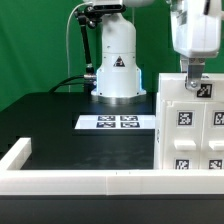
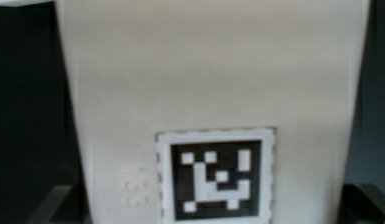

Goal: Assemble cabinet

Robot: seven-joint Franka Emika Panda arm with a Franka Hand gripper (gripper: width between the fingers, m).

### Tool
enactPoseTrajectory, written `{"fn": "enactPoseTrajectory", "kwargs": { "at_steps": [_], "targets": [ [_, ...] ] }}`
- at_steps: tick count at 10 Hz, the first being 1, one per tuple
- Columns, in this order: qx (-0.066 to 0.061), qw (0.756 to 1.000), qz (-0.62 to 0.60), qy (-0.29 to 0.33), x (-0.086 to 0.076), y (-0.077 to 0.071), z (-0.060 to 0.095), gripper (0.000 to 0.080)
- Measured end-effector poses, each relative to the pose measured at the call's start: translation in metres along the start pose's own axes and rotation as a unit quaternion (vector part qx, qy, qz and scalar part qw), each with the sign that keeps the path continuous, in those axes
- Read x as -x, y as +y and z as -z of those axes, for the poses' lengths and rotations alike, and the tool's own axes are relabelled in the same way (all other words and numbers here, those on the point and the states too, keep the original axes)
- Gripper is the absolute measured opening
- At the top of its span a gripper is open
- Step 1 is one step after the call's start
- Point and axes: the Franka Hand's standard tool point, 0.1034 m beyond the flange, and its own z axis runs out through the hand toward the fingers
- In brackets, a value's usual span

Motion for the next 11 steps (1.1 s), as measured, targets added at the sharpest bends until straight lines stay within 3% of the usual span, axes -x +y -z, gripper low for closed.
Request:
{"fn": "enactPoseTrajectory", "kwargs": {
  "at_steps": [3, 4, 5, 6, 7, 11],
  "targets": [
    [0.007, 0.999, -0.04, -0.005, -0.002, 0.001, 0.001, 0.0563],
    [0.009, 0.999, -0.051, -0.013, 0.001, 0.003, 0.0, 0.0663],
    [0.012, 0.998, -0.052, -0.021, 0.006, 0.004, -0.001, 0.0663],
    [0.012, 0.999, -0.037, -0.022, 0.006, 0.005, -0.002, 0.0757],
    [0.012, 0.999, -0.037, -0.021, 0.006, 0.005, -0.002, 0.0786],
    [0.013, 0.999, -0.032, -0.021, 0.008, 0.006, -0.003, 0.0796]
  ]
}}
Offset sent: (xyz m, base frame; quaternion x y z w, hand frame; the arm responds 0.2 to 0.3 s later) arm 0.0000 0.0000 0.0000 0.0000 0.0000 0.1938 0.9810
